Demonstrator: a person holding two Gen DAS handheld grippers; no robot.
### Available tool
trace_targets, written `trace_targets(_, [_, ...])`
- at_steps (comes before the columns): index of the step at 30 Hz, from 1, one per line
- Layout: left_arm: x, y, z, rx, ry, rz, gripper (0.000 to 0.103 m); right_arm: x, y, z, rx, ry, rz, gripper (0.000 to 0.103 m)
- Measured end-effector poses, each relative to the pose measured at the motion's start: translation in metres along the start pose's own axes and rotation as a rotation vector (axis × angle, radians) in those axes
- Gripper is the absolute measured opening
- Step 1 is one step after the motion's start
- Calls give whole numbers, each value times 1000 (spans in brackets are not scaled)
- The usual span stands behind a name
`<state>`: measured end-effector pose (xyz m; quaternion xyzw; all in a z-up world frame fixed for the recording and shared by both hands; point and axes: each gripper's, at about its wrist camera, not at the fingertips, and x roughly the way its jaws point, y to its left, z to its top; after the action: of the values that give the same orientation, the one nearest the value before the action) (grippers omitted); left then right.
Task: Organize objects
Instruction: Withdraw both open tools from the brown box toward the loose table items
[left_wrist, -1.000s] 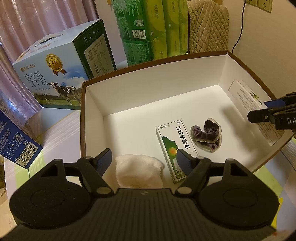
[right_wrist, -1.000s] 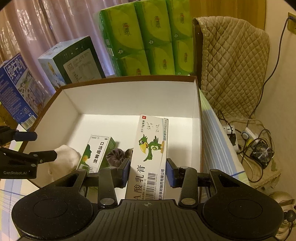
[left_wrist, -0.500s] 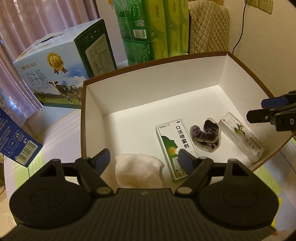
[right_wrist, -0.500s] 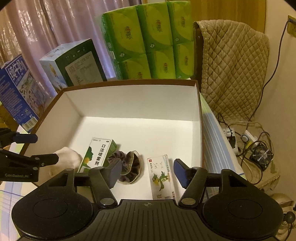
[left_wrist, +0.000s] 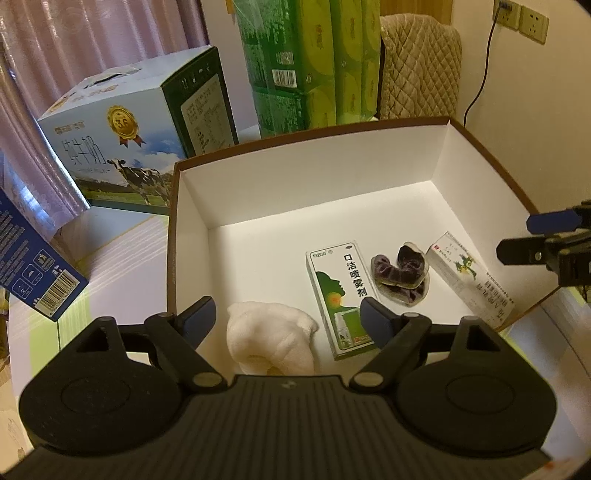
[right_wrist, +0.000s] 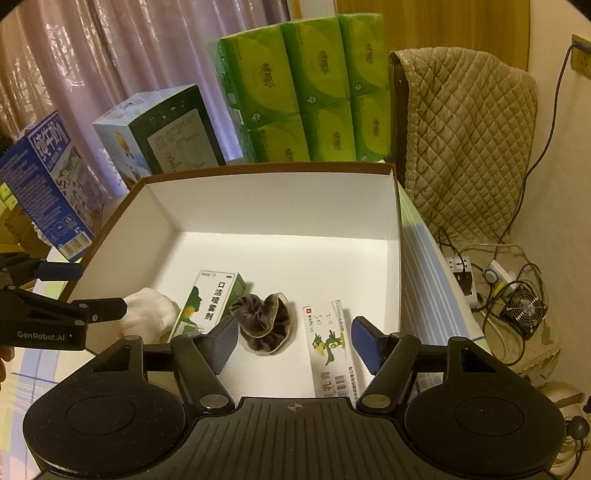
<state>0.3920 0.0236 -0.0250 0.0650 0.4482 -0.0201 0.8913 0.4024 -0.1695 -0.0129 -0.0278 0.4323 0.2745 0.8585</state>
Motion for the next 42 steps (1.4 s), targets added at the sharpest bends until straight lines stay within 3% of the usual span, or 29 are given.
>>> trace_targets(19, [-70, -13, -19, -66, -74, -6, 83, -62, 11, -26, -16, -69, 83, 65])
trace_targets(33, [-116, -24, -58, -119, -96, 4, 87, -96, 10, -60, -31, -72, 123, 65])
trace_targets(42, [-127, -28, -101, -161, -43, 26, 87, -101, 5, -99, -67, -12, 158, 65])
